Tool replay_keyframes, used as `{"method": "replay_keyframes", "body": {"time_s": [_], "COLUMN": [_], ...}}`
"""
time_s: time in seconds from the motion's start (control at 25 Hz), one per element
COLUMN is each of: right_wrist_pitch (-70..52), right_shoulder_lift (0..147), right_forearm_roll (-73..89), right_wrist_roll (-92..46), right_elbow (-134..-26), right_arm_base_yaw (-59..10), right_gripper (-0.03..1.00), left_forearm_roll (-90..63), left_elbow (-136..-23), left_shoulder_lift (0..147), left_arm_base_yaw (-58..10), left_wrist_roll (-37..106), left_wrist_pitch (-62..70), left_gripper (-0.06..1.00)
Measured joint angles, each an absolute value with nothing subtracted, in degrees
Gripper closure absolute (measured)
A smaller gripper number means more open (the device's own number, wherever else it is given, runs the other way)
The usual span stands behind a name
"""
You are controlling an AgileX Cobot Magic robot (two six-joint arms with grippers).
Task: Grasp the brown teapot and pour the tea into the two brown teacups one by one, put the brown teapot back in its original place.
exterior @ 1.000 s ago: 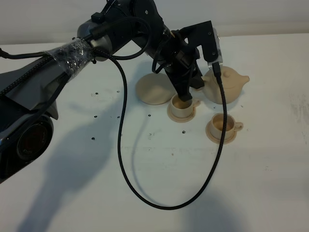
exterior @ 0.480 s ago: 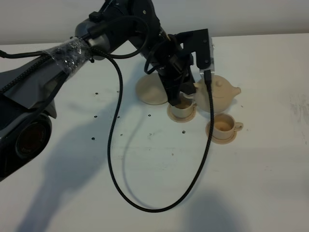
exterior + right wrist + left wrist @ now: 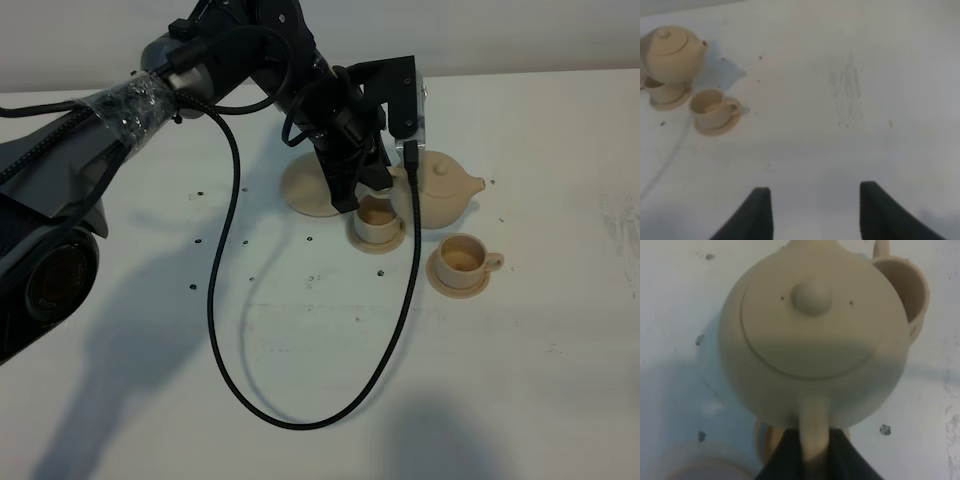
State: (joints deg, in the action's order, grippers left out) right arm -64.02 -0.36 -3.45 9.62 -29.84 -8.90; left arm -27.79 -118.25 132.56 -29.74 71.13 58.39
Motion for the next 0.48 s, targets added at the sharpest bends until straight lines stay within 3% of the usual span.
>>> {"method": "replay_keyframes", "body": {"time_s": [0.48], "right_wrist_pitch": [-64.0], "right_shoulder_lift": [-0.4], "right_forearm_roll": [-3.4], "right_wrist_roll": [9.6], "right_elbow": [-29.8], "right_arm_base_yaw": [-8.9], "right_gripper": [0.56], "left_forearm_roll": [-27.4], "left_elbow": [-118.2], "left_shoulder_lift": [130.4], "left_arm_base_yaw": [-29.6], "left_wrist_roll": [74.1], "left_wrist_pitch": [60.2], "left_gripper": [0.86]}}
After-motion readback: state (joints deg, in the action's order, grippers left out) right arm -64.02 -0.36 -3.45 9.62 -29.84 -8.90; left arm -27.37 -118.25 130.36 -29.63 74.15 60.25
